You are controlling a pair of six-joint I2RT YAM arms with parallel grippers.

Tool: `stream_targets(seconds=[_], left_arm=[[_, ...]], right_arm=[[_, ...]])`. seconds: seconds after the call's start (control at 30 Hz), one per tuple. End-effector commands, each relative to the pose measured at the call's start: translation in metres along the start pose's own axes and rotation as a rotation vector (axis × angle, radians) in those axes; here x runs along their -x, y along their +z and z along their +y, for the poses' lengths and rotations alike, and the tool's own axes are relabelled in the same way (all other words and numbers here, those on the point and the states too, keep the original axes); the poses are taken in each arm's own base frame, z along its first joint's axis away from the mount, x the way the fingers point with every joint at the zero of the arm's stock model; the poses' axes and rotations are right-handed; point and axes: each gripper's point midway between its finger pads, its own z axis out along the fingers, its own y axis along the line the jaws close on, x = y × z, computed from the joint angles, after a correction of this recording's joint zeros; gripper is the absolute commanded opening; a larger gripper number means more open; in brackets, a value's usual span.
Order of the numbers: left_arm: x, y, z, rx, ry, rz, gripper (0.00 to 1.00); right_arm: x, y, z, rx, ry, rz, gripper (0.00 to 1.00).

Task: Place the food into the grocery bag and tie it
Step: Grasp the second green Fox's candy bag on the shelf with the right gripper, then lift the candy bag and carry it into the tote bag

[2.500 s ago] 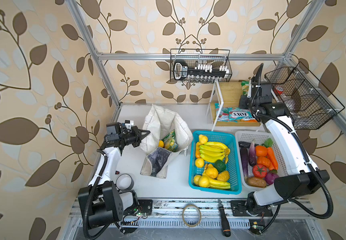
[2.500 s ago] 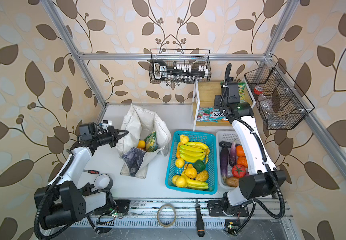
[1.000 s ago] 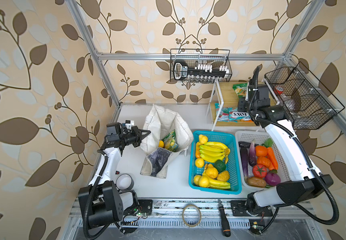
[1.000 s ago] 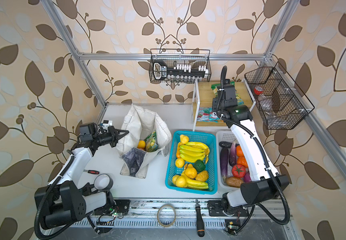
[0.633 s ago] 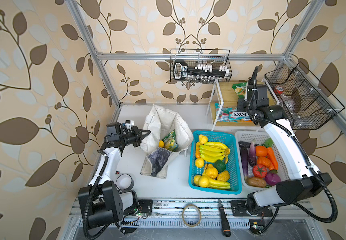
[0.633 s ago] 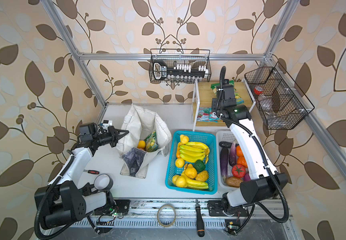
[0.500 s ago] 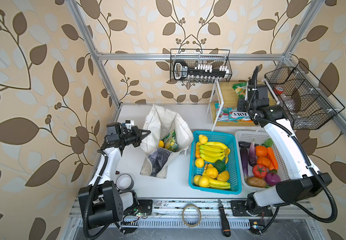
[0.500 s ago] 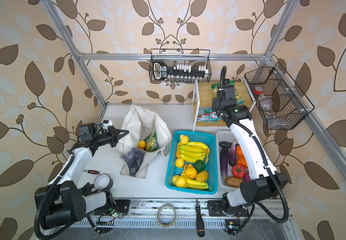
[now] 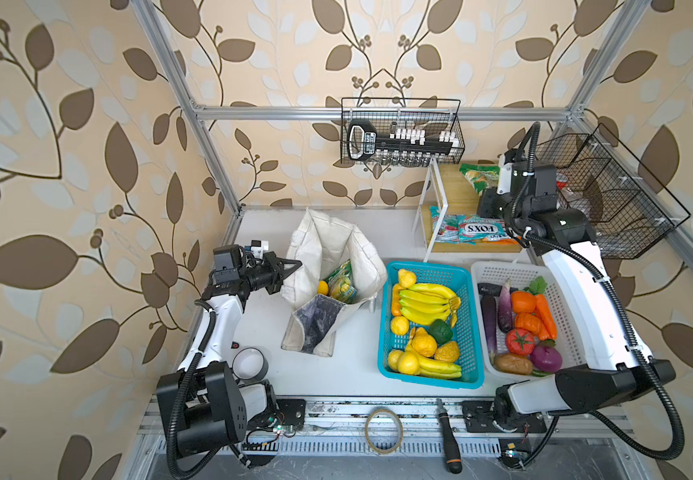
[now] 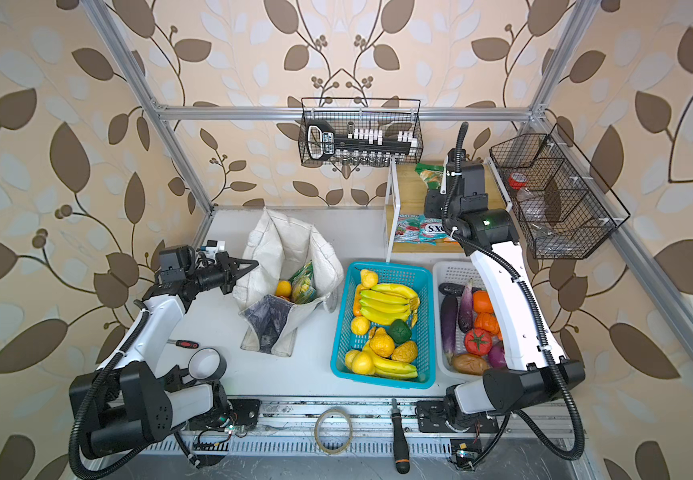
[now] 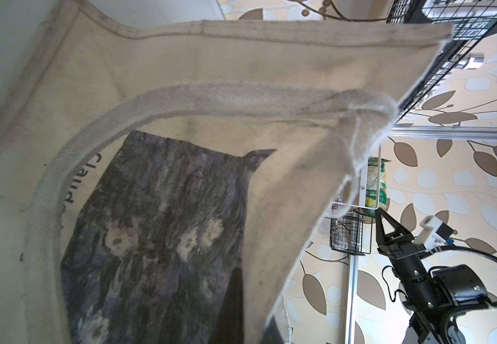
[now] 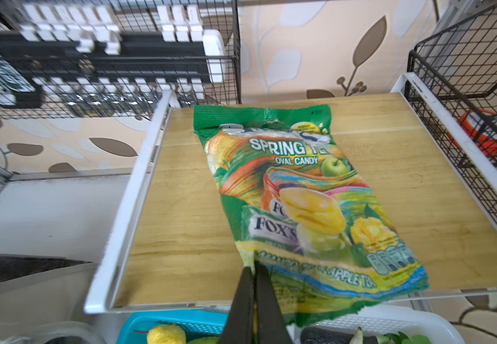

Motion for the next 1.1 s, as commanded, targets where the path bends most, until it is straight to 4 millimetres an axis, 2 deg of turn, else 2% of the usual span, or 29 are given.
stream_targets(seconds=[0.0,0.2,0.47,0.67,0.87,1.07], left_arm=[[0.001,-0.002,-0.001,-0.026,0.003,0.002,0.00],[0.001,-0.002,-0.001,-0.027,0.003,0.003,0.00],[0.001,-0.002,-0.001,-0.028,0.002,0.003,0.00],[0.001,-0.002,-0.001,-0.028,0.000,0.002,0.00],[0.001,-0.002,0.000,-0.028,-0.005,0.004,0.00],[0.001,-0.001,0.000,-0.029,-0.006,0.004,0.00]], right_arm=[[0.030,-0.027,0.011,0.108,0.058,-0.087,0.00],[0.041,-0.036,0.026,0.218,0.106,-0.117,0.00],[0.056,-0.049,0.034,0.269,0.123,-0.159,0.00],[0.063,-0.056,0.051,0.327,0.120,-0.185,0.00],[0.079,-0.079,0.066,0.369,0.110,-0.257,0.00],[0.085,-0.098,0.085,0.457,0.113,-0.290,0.00]])
